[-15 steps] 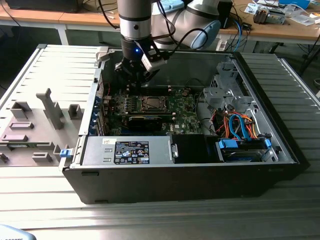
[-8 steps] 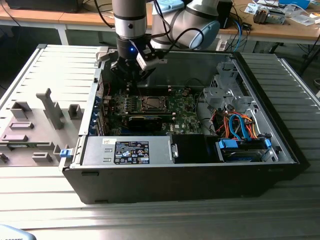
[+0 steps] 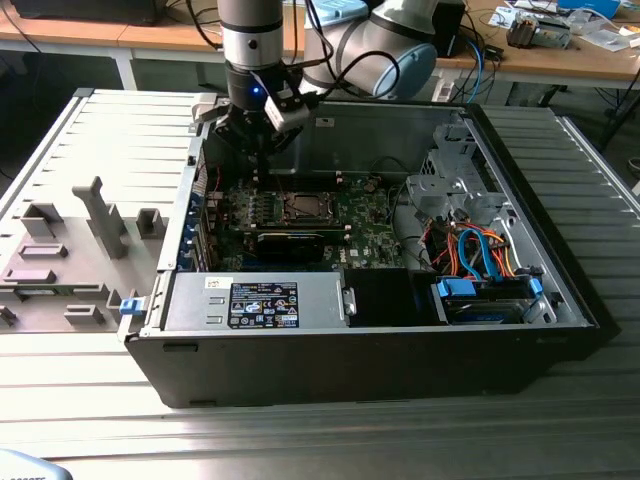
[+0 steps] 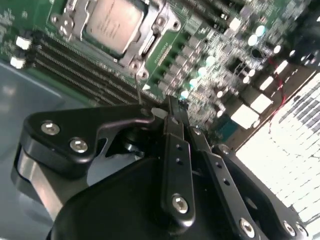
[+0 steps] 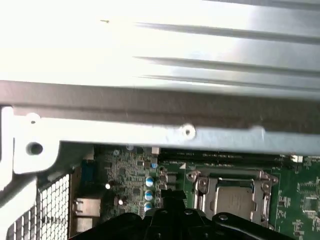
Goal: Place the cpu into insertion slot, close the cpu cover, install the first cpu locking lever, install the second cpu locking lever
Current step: 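Install the first cpu locking lever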
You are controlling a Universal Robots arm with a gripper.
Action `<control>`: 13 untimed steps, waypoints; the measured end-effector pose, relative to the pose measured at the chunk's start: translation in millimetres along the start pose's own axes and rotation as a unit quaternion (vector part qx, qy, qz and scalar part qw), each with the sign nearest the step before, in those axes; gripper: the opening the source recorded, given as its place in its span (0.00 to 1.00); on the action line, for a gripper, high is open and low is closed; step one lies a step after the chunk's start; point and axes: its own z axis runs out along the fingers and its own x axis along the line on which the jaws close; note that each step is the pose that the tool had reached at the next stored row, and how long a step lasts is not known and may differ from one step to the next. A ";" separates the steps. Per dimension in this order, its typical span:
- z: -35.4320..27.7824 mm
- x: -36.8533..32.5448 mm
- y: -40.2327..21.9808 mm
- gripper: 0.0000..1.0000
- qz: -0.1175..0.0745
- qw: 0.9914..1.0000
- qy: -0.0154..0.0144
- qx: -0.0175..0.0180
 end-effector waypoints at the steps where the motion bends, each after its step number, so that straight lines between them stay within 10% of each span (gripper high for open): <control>1: -0.1 -0.1 2.3 0.11 0.000 1.000 0.000 0.000; 13: 0.2 -12.5 3.2 0.11 0.000 1.000 0.000 0.000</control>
